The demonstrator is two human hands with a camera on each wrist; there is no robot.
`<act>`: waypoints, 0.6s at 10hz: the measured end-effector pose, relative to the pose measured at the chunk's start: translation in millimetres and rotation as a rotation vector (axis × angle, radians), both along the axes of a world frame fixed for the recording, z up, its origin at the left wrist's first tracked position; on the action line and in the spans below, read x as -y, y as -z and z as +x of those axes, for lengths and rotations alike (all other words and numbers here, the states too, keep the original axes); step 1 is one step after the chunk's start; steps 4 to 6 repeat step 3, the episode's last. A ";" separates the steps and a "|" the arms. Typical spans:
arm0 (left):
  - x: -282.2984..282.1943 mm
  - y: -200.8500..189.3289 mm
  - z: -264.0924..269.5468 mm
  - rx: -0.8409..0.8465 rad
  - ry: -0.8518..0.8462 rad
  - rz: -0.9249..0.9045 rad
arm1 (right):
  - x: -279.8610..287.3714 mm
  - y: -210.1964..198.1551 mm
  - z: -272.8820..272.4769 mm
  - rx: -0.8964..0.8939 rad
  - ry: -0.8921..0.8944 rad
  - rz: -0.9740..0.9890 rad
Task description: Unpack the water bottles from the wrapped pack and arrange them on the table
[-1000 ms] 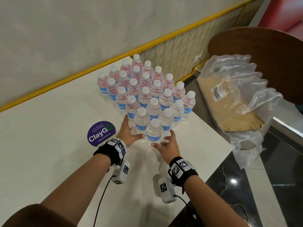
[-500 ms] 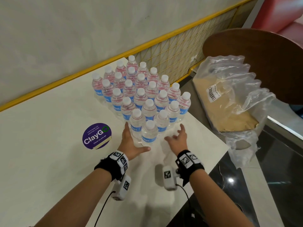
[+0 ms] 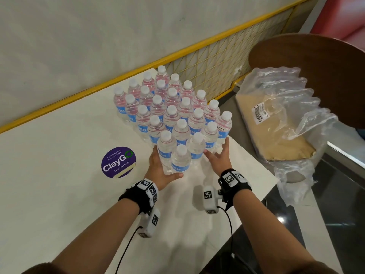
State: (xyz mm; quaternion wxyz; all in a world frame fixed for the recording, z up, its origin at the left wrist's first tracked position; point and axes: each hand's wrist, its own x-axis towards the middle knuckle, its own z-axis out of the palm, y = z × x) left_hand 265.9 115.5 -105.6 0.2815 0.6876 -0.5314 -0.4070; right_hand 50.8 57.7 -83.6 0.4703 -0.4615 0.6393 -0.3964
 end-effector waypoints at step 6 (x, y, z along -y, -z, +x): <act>-1.2 -8.0 12.0 0.055 -0.017 0.080 | -16.5 -16.1 -6.5 -0.106 0.045 0.198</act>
